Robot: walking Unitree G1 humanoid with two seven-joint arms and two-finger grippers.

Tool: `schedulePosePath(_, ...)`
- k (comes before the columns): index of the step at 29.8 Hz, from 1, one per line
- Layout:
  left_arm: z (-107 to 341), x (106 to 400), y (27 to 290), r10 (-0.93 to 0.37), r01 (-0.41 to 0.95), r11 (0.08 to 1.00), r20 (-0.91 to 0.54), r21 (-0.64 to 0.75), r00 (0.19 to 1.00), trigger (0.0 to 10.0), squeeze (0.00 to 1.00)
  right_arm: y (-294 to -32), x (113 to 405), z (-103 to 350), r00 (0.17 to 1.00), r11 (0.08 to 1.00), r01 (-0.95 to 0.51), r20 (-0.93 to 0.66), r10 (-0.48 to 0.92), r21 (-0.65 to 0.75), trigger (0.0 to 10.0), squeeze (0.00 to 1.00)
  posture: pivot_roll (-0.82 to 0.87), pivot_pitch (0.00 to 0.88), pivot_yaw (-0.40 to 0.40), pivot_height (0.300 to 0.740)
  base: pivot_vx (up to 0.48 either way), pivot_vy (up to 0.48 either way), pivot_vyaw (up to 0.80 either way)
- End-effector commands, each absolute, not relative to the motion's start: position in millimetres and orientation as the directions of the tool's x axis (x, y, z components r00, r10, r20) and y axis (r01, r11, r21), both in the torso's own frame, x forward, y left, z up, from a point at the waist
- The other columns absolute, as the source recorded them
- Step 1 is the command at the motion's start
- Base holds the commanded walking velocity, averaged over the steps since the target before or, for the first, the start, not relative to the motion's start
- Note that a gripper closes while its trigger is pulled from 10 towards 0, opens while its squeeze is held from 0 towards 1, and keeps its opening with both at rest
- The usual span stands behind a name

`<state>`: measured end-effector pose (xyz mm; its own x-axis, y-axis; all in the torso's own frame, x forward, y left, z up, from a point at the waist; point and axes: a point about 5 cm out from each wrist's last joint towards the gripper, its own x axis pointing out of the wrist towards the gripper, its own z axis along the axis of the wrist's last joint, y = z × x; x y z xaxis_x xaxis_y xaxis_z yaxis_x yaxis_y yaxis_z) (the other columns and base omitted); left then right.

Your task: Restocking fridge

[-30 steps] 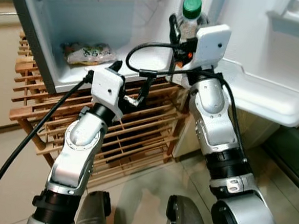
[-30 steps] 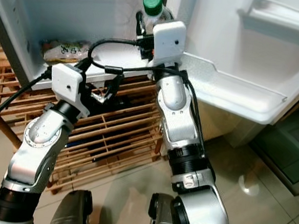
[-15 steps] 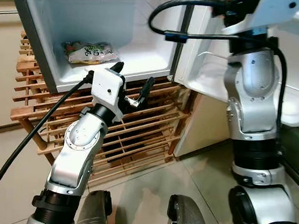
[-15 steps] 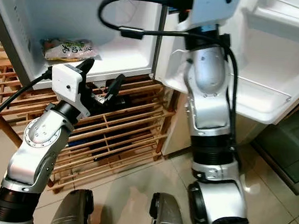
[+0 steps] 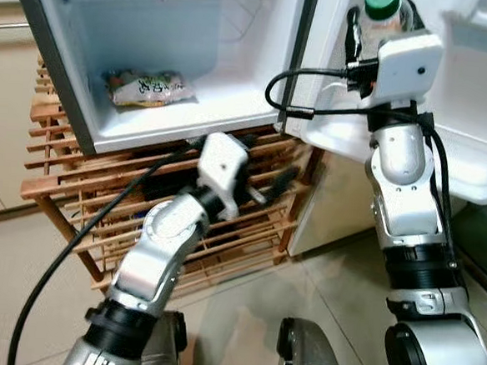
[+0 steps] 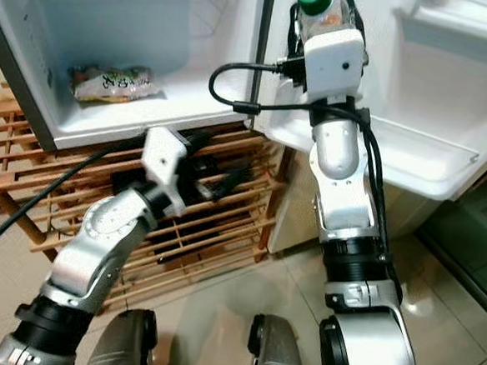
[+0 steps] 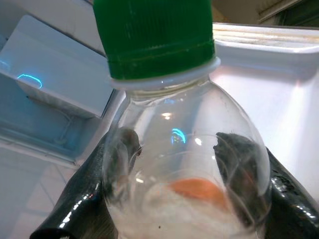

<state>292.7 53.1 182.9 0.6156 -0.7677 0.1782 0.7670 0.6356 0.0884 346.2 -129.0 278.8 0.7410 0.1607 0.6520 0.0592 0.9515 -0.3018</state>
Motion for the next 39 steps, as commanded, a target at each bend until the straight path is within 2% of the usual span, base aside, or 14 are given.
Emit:
schedulePosePath(1,190.4,298.7,51.9,-0.784,0.789,0.611,0.190,0.069,0.591,10.0,0.00,-130.8,347.5,286.2,0.727,0.958,0.070,0.672,0.141,-0.276,0.0,0.00,-0.10,0.000,0.012,0.613,0.000,0.000,0.00)
schedulePosePath(4,193.3,300.0,52.5,-0.792,0.798,0.599,0.197,0.071,0.577,10.0,0.00,-131.4,350.1,281.0,0.754,0.974,0.043,0.647,0.113,-0.220,0.0,0.00,-0.10,0.000,0.013,0.613,0.000,0.000,0.00)
schedulePosePath(6,195.2,301.2,54.7,-0.797,0.804,0.591,0.204,0.069,0.568,10.0,0.00,-136.8,356.9,266.6,0.815,0.995,0.009,0.577,0.051,-0.101,0.0,0.00,-0.11,0.000,0.016,0.613,0.000,0.000,0.00)
schedulePosePath(8,195.3,301.3,55.1,-0.798,0.805,0.590,0.205,0.069,0.567,10.0,0.00,-137.8,358.0,263.9,0.825,0.997,0.005,0.563,0.043,-0.083,0.0,0.00,-0.11,0.000,0.016,0.613,0.000,0.000,0.00)
schedulePosePath(11,194.1,300.5,56.3,-0.801,0.807,0.586,0.200,0.070,0.565,10.0,0.00,-141.7,364.2,252.1,0.870,1.000,-0.023,0.493,0.010,0.021,0.0,0.00,-0.10,0.000,0.020,0.613,0.000,0.000,0.00)
schedulePosePath(18,191.5,299.6,59.3,-0.804,0.808,0.585,0.187,0.070,0.565,10.0,0.00,-139.5,370.5,236.5,0.911,0.996,-0.070,0.411,0.039,0.061,0.0,0.00,-0.09,0.000,0.016,0.613,0.000,0.000,0.00)
schedulePosePath(26,189.1,303.0,62.0,-0.789,0.795,0.604,0.183,0.061,0.586,10.0,0.00,-145.6,378.8,189.9,0.969,0.998,-0.049,0.244,0.038,0.038,0.0,0.00,-0.09,0.000,0.014,0.613,0.000,0.000,0.00)
schedulePosePath(30,189.5,303.2,62.0,-0.788,0.793,0.606,0.182,0.065,0.588,10.0,0.00,-145.5,380.6,191.6,0.969,0.998,-0.045,0.246,0.030,0.052,0.0,0.00,-0.08,0.000,0.018,0.613,0.000,0.000,0.00)
schedulePosePath(34,189.1,303.5,63.4,-0.783,0.786,0.614,0.178,0.067,0.596,10.0,0.00,-137.4,384.7,222.7,0.918,0.996,-0.082,0.393,0.059,0.042,0.0,0.00,-0.09,0.000,0.021,0.613,0.000,0.000,0.00)
schedulePosePath(39,188.8,303.9,63.5,-0.778,0.782,0.620,0.178,0.068,0.602,10.0,0.00,-133.4,389.5,233.5,0.903,0.994,-0.099,0.424,0.070,0.047,0.0,0.00,-0.08,0.000,0.019,0.613,0.000,0.000,0.00)
